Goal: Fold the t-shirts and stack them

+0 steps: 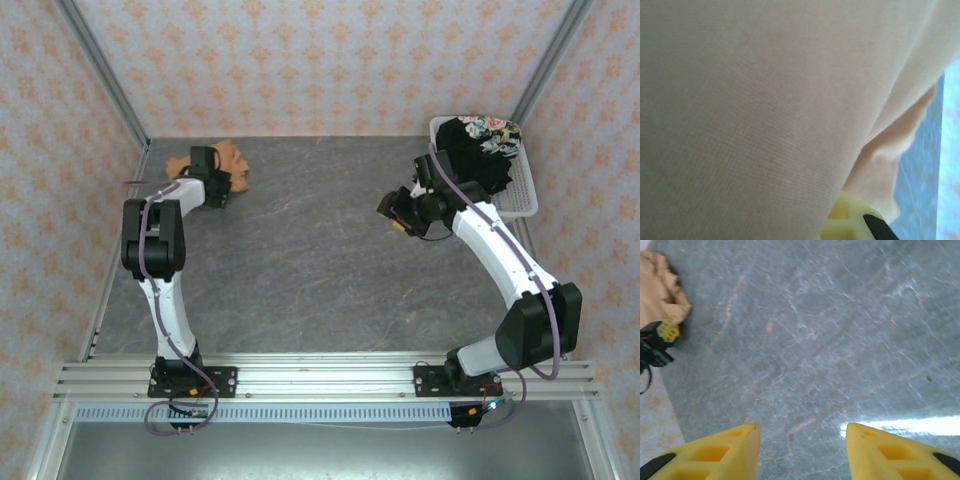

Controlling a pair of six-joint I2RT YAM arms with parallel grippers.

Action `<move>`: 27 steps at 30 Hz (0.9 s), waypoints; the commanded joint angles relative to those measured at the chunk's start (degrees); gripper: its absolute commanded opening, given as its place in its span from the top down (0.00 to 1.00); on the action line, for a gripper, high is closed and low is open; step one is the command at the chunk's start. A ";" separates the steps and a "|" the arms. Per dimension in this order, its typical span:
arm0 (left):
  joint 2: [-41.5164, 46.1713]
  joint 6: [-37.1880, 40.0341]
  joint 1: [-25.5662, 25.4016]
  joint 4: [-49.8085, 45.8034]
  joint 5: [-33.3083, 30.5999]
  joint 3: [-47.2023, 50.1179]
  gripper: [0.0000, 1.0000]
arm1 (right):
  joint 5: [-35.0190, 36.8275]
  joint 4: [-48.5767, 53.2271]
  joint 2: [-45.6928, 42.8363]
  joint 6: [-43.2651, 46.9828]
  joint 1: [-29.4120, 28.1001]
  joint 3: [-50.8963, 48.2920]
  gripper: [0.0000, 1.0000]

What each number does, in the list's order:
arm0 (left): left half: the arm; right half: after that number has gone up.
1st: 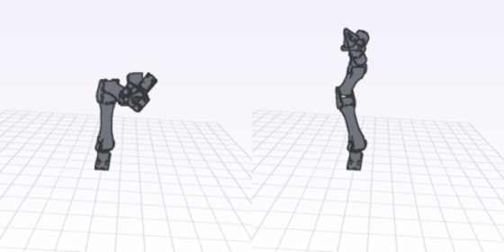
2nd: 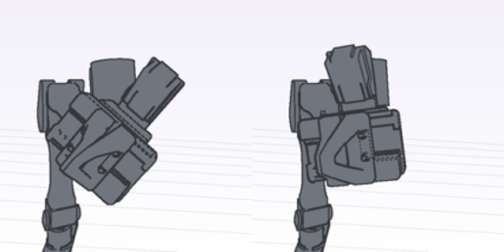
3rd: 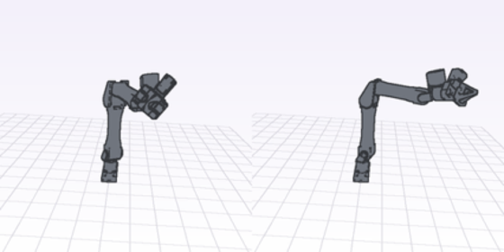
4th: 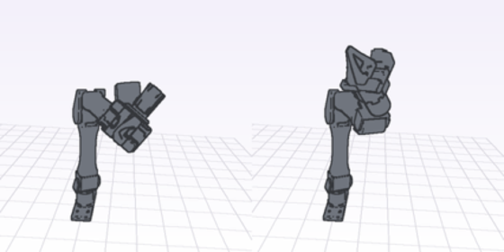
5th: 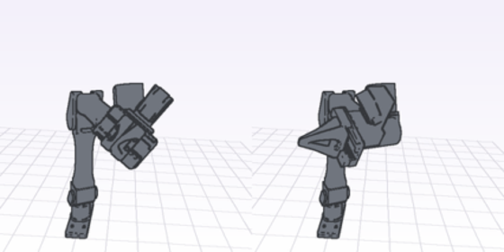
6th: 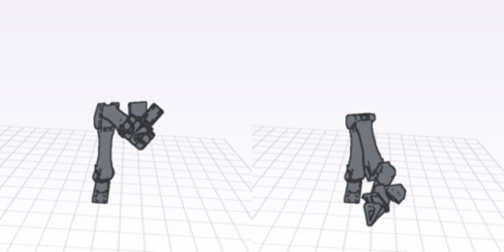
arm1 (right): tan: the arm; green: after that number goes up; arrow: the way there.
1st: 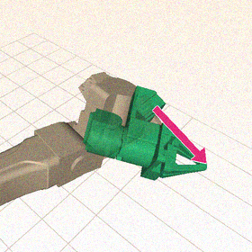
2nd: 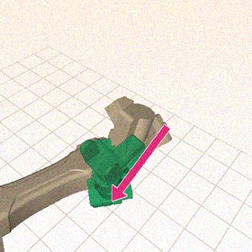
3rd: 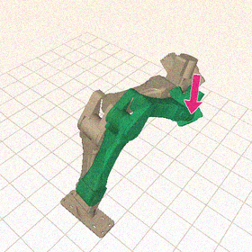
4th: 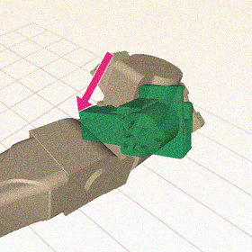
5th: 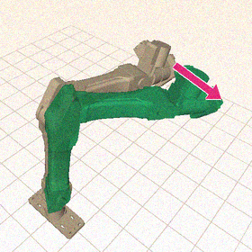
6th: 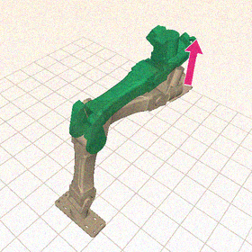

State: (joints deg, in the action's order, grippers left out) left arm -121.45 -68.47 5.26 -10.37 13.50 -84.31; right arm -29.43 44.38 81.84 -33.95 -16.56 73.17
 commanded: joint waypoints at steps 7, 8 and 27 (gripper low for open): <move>-10.85 17.54 7.55 -15.14 4.37 -17.08 1.00 | 1.79 0.30 -0.85 -2.26 0.08 -2.00 0.51; -10.95 18.46 8.02 -15.90 4.35 -17.49 1.00 | 1.75 0.24 -0.28 -2.18 0.05 -1.74 0.51; 9.90 25.51 8.11 -17.70 4.49 -7.03 0.00 | 0.03 -15.05 -3.51 -1.28 0.12 -2.55 0.26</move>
State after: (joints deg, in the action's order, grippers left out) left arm -121.43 -43.62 14.70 -26.02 19.31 -93.97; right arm -29.58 38.11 84.58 -34.76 -16.56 72.27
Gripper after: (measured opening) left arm 0.965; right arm 0.671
